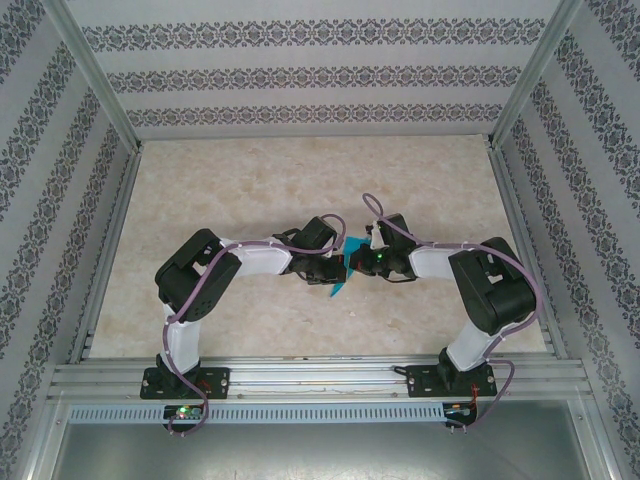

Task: Fold a paper plane with a square sheet of paper (fold left side to right side)
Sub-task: Fold the wing for the fifth time at the center of the table.

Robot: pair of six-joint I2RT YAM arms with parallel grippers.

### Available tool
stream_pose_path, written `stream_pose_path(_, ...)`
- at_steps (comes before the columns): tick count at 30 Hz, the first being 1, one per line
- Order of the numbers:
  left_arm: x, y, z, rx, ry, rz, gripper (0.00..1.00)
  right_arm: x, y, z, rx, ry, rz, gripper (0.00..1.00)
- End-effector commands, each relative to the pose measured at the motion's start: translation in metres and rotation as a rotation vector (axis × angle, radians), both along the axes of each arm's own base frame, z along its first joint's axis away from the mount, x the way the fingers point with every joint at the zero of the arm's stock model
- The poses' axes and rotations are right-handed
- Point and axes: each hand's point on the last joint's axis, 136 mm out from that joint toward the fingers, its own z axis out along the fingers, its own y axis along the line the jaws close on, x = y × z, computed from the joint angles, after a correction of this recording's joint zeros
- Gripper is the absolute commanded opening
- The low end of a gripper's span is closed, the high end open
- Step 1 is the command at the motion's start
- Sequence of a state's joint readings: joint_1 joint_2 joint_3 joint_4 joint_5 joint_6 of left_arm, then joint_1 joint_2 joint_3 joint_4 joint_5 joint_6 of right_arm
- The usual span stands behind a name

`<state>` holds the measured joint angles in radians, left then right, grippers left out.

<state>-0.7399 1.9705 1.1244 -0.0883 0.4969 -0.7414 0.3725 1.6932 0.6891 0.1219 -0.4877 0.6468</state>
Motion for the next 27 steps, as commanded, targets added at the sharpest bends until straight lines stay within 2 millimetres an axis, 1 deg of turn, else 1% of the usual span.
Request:
stream_pose_path(1, -0.054, 0.056, -0.072, 0.292, 0.206, 0.011, 0.0, 0.022, -0.039, -0.019, -0.15, -0.019, -0.111, 0.0)
stream_pose_path(27, -0.054, 0.056, -0.074, 0.293, 0.212, 0.009, 0.0, 0.054, -0.061, -0.014, -0.121, -0.017, -0.164, 0.0)
